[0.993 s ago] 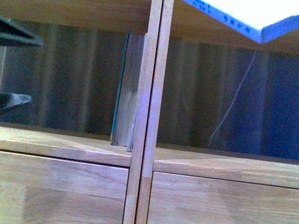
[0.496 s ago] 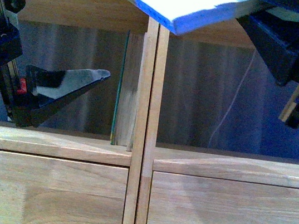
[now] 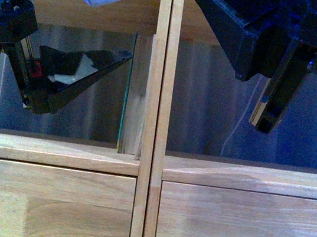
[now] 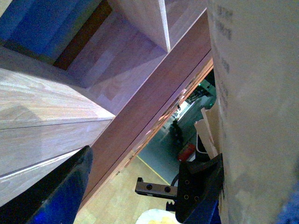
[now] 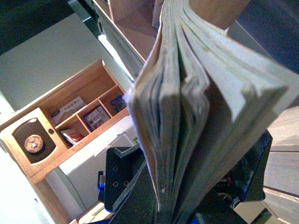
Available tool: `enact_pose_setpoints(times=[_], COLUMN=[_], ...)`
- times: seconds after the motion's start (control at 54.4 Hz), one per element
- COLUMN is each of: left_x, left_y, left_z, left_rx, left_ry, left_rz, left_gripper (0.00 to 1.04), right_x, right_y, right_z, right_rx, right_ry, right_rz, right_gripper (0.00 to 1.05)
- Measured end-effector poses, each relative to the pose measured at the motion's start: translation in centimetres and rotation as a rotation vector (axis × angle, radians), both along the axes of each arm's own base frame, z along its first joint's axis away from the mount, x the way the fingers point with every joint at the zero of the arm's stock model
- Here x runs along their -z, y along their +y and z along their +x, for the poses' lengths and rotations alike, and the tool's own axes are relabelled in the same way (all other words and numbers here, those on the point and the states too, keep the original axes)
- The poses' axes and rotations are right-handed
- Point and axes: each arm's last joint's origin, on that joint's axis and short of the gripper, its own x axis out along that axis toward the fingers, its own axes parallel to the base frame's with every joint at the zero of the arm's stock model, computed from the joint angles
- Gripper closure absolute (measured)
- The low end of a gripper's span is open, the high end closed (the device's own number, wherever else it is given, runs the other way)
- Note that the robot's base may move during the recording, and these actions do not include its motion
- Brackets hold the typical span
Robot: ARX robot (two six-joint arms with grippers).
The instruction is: Organize books on shelf
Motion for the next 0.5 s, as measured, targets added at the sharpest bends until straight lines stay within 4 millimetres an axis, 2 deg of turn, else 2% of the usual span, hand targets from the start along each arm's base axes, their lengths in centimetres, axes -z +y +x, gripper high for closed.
enact_pose_setpoints(times=[0.055, 0.496], left_x=[-0.1, -1.1], left_y=[0.0, 0.4], left_z=[0.0, -0.7], left_rx=[-0.006, -0.055], left_ry=[-0.003, -0.104], left_rz=[0.003, -0.057], left_gripper=[0.09, 0.61], right_x=[0.2, 1.5], right_y=[0.1, 0.0], right_z=[-0.2, -1.0], right_rx=[0.002, -0.035], right_ry=[0.001, 0.027], right_rz=[-0.002, 0.031], right_gripper=[0.97, 0.97])
